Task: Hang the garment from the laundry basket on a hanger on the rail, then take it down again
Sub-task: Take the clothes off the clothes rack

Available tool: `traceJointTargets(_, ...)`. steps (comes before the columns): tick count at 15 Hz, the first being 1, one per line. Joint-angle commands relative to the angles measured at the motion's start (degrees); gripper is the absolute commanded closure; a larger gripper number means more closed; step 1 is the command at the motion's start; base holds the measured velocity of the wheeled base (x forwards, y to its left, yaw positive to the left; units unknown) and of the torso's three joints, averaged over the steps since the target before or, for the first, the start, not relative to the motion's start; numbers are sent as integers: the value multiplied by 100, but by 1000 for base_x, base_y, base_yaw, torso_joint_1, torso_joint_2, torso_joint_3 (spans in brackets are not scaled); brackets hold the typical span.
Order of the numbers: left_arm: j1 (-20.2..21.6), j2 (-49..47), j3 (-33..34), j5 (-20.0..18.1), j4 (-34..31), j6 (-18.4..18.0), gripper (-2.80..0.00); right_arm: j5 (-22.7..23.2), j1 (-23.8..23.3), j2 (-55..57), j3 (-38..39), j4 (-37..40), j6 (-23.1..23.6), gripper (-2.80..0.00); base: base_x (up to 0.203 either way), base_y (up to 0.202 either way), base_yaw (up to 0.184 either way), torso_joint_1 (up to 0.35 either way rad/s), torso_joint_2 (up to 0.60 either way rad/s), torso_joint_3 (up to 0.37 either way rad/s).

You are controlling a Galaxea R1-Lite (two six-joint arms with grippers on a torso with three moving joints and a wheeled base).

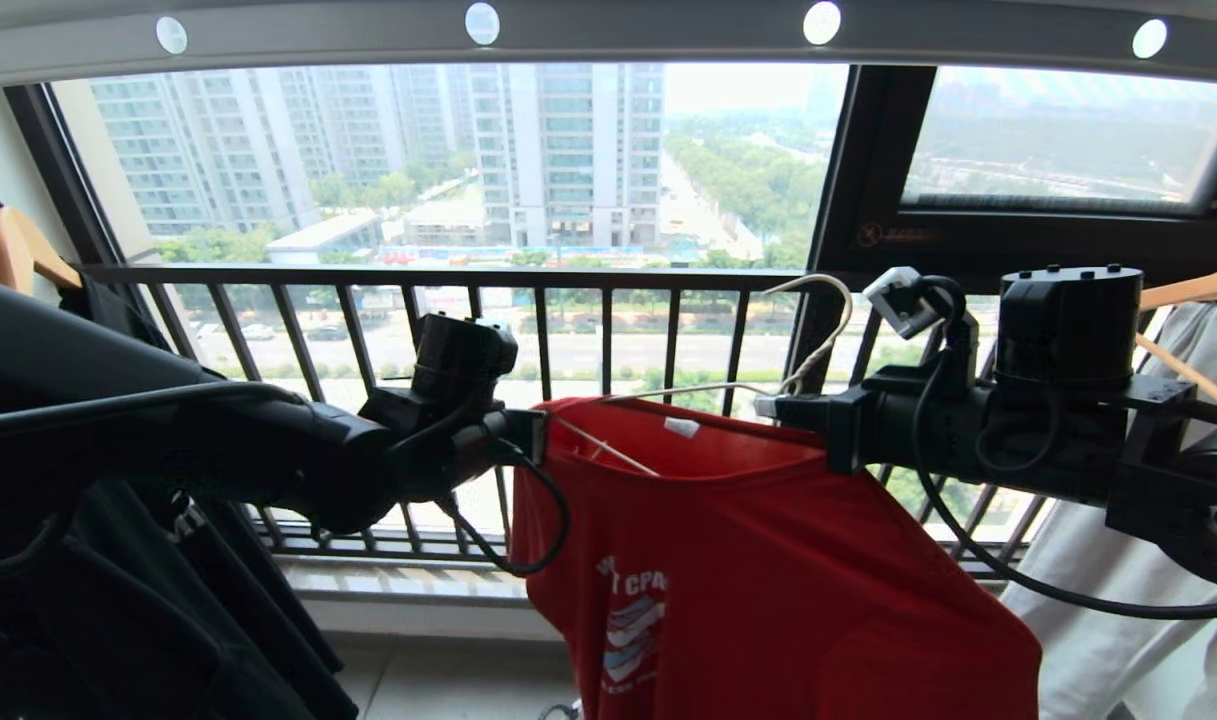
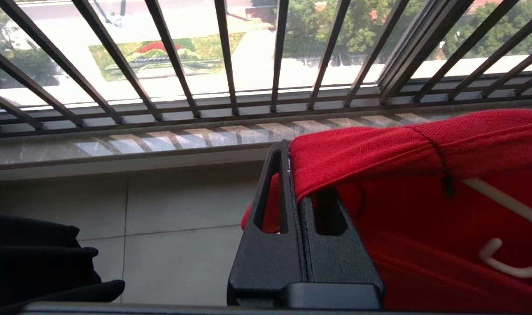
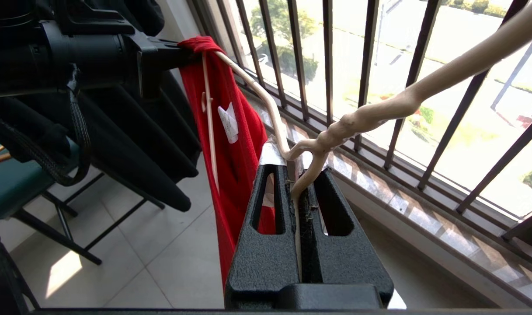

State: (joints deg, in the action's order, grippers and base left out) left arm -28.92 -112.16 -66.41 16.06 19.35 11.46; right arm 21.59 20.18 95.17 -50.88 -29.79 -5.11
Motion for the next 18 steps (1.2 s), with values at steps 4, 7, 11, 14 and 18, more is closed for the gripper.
traceJointTargets(4, 134, 357, 246, -821, 102, 49, 0, 20, -31, -25, 17, -27, 19, 0, 0, 0, 0, 0, 0, 0)
traceJointTargets(7, 588, 510, 85, -1200, 148, 118, 0, 29, -31, -25, 17, -27, 19, 0, 0, 0, 0, 0, 0, 0)
traceJointTargets(11, 756, 514, -47, -1522, 140, 454, 0, 38, -22, -25, 26, -27, 28, 0, 0, 0, 0, 0, 0, 0)
traceJointTargets(14, 739, 239, -90, -1523, 398, 698, 0, 47, -22, -25, 35, -27, 28, 0, 0, 0, 0, 0, 0, 0)
traceJointTargets(18, 722, 117, 3, -1527, 1330, 1143, 0, 72, -14, -25, 69, -27, 45, 0, 0, 0, 0, 0, 0, 0)
